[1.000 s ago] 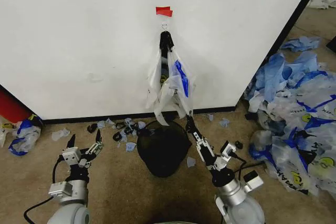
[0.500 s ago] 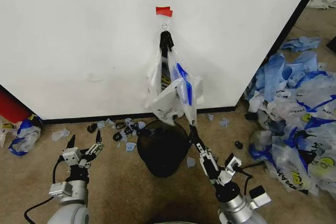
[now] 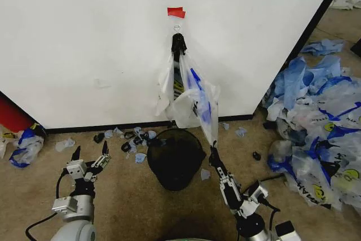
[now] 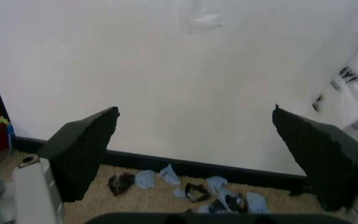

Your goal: Pick up the garbage bag from the wall and place it over the trash bin.

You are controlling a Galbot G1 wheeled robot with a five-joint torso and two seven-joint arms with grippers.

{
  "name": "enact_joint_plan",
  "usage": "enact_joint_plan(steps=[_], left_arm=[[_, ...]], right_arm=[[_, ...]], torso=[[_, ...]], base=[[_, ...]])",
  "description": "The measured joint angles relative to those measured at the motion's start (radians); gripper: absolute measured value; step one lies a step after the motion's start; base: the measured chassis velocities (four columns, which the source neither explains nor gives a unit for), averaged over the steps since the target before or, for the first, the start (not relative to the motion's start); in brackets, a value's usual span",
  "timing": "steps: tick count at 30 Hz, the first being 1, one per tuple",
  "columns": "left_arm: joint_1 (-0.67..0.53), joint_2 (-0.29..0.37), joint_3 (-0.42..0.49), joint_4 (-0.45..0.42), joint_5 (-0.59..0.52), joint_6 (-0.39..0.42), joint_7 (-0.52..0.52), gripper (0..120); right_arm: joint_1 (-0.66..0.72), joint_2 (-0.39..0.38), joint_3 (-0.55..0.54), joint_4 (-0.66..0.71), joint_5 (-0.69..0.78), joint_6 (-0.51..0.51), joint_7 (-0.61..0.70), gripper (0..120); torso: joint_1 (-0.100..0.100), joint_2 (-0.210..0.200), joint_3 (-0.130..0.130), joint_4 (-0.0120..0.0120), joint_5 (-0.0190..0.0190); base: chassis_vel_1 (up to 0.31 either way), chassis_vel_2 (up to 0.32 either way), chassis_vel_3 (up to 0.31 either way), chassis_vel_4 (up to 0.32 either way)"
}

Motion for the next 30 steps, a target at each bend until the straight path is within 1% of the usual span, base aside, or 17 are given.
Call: enact_joint_plan(steps=[11,30], left_arm=[[-0.013,0.005,-0.001,0.015,-0.008,0.000,-0.001,98],[-0.022,-0.001,-0.002,0.038,-0.007,-0.007,-0.002,98]], right_arm=[[-0.058,0.032,0.008,0.005,-0.015,0.046,-0.024,0],[-0.102,0.072,0.008,-0.019,-0.042,0.119,-0.069,0]], torso=[[0.000,0.000,0.000,0.0000,-0.0001],[0.000,0.000,0.000,0.0000,0.0000]], base=[[0.000,0.000,0.000,0.000],[0.000,0.000,0.000,0.000]])
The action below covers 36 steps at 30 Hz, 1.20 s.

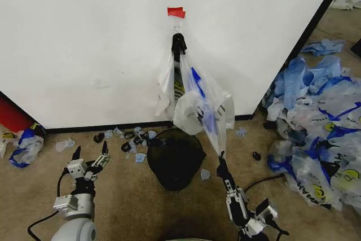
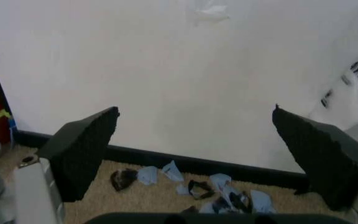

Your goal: Pick up the garbage bag from the wall and place it over the trash bin.

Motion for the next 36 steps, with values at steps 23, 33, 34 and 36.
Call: enact_joint_plan(steps=[23,33,34,36], left_arm=[[-0.005,-0.008,0.000,0.027,0.010,-0.012,-0.001,98],[0.001,-0.006,0.005,0.027,0.017,-0.012,-0.001,98],[0.001,-0.006,0.005,0.027,0.017,-0.012,-0.001,98],[0.002,-0.005,0.006,0.027,0.019,-0.011,-0.001,98]], right_arm=[[0.003,0.008,-0.001,-0.048,-0.014,0.030,-0.035,0],[0.136,-0.006,-0.012,-0.044,-0.026,-0.017,0.081,0],[0.136,-0.006,-0.012,-0.044,-0.026,-0.017,0.081,0],[0.173,-0.013,-0.016,-0.044,-0.029,-0.028,0.101,0]], torso=[[0.000,0.000,0.000,0.0000,0.0001],[0.000,0.000,0.000,0.0002,0.0000],[0.000,0.000,0.000,0.0002,0.0000],[0.000,0.000,0.000,0.0001,0.0000]], base=[[0.000,0.000,0.000,0.000],[0.000,0.000,0.000,0.000],[0.000,0.000,0.000,0.000],[0.000,0.000,0.000,0.000]])
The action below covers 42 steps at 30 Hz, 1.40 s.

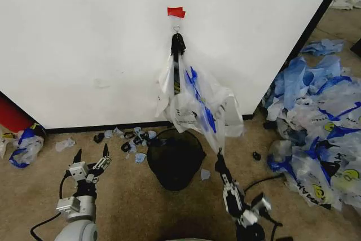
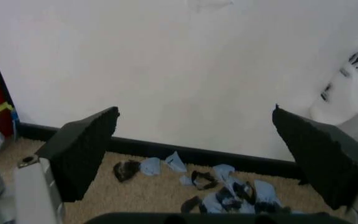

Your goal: Pick up the garbage bag from the wall and place it over the trash bin.

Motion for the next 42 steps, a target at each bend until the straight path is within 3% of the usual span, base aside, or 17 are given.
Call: enact_joint_plan(steps=[13,20,26,27,33,35,41,42], left_arm=[[0.015,-0.003,-0.002,-0.034,0.007,0.017,0.000,98],[0.046,0.038,0.014,-0.175,-0.055,0.101,0.000,98],[0.088,0.147,0.016,-0.387,-0.197,0.227,-0.006,98],[0.088,0.147,0.016,-0.387,-0.197,0.227,-0.006,98],[0.108,0.299,0.009,-0.548,-0.430,0.365,-0.054,98],[0.104,0.336,0.005,-0.559,-0.485,0.389,-0.068,98],[0.059,0.577,-0.012,-0.566,-0.768,0.464,-0.160,98],[0.059,0.577,-0.012,-0.566,-0.768,0.464,-0.160,98]], right_arm=[[0.244,-0.070,-0.052,-0.045,0.028,-0.077,0.093,0],[0.293,-0.079,-0.088,-0.094,0.031,-0.078,0.093,0],[0.331,-0.076,-0.124,-0.138,0.031,-0.078,0.093,0],[0.331,-0.076,-0.124,-0.138,0.031,-0.078,0.093,0],[0.338,-0.069,-0.146,-0.169,0.021,-0.077,0.092,0],[0.338,-0.067,-0.148,-0.172,0.018,-0.077,0.092,0],[0.333,-0.049,-0.155,-0.186,-0.010,-0.079,0.094,0],[0.333,-0.049,-0.155,-0.186,-0.010,-0.079,0.094,0]], torso=[[0.000,0.000,0.000,-0.0001,-0.0001],[0.000,0.000,0.000,-0.0001,0.0000],[0.000,0.000,0.000,-0.0001,-0.0001],[0.000,0.000,0.000,-0.0001,-0.0001],[0.000,0.000,0.000,0.0000,0.0002],[0.000,0.000,0.000,0.0000,0.0003],[0.000,0.000,0.000,-0.0001,-0.0004],[0.000,0.000,0.000,-0.0001,-0.0004]], base=[[0.000,0.000,0.000,0.000],[0.000,0.000,0.000,0.000],[0.000,0.000,0.000,0.000],[0.000,0.000,0.000,0.000],[0.000,0.000,0.000,0.000],[0.000,0.000,0.000,0.000],[0.000,0.000,0.000,0.000],[0.000,0.000,0.000,0.000]])
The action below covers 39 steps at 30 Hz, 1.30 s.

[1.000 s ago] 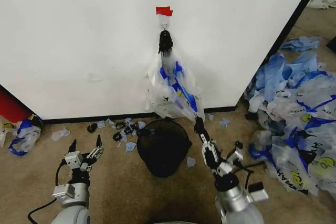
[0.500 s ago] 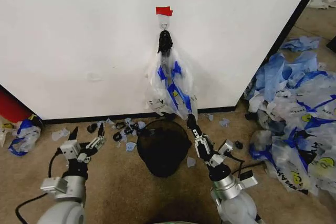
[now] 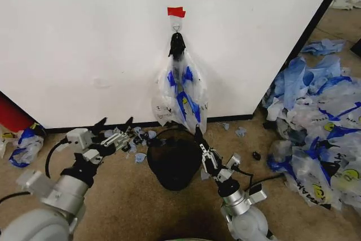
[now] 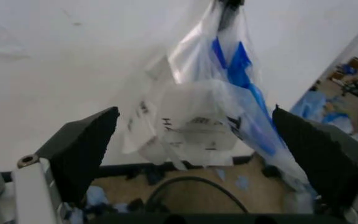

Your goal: Pick up the garbage bag from the wall and place it over the trash bin.

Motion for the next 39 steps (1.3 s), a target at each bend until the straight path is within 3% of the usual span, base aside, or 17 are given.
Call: enact_joint_plan(steps=[4,8,14,21,24,26,28,35,39], left_arm=[[-0.066,0.112,-0.013,0.003,-0.100,0.003,-0.025,98],[-0.096,0.179,-0.021,0.005,-0.152,-0.017,-0.027,98],[-0.116,0.226,-0.021,0.007,-0.238,-0.056,-0.017,98],[-0.224,0.301,-0.024,0.023,-0.460,-0.115,0.150,98],[-0.280,0.362,-0.016,0.064,-0.610,-0.095,0.196,98],[-0.291,0.377,-0.012,0.069,-0.639,-0.090,0.196,98],[-0.327,0.436,-0.001,0.082,-0.734,-0.061,0.176,99],[-0.388,0.525,0.053,0.142,-0.822,-0.029,0.135,98],[-0.470,0.546,0.082,0.193,-0.937,-0.010,0.108,99]], right_arm=[[-0.009,0.019,-0.008,-0.013,-0.026,-0.005,0.001,0],[-0.017,0.037,-0.013,-0.023,-0.044,-0.009,0.001,0],[-0.015,0.055,-0.027,-0.041,-0.056,-0.009,-0.001,0],[-0.014,0.076,-0.036,-0.051,-0.080,-0.015,0.002,0],[-0.007,0.082,-0.051,-0.056,-0.089,-0.020,0.007,0],[-0.005,0.083,-0.054,-0.057,-0.091,-0.020,0.007,0],[0.008,0.086,-0.075,-0.069,-0.094,-0.021,0.011,0],[0.014,0.104,-0.093,-0.084,-0.106,-0.021,0.011,0],[0.010,0.118,-0.093,-0.090,-0.116,-0.021,0.010,0]], torso=[[0.000,0.000,0.000,-0.0002,0.0002],[0.000,0.000,0.000,-0.0002,0.0003],[0.000,0.000,0.000,0.0002,0.0002],[0.000,0.000,0.000,-0.0001,0.0004],[0.000,0.000,0.000,0.0003,0.0000],[0.000,0.000,0.000,0.0000,0.0001],[0.000,0.000,0.000,-0.0001,0.0005],[0.000,0.000,0.000,0.0001,0.0003],[0.000,0.000,0.000,0.0001,0.0002]], base=[[0.000,0.000,0.000,0.000],[0.000,0.000,0.000,0.000],[0.000,0.000,0.000,0.000],[0.000,0.000,0.000,0.000],[0.000,0.000,0.000,0.000],[0.000,0.000,0.000,0.000],[0.000,0.000,0.000,0.000],[0.000,0.000,0.000,0.000],[0.000,0.000,0.000,0.000]])
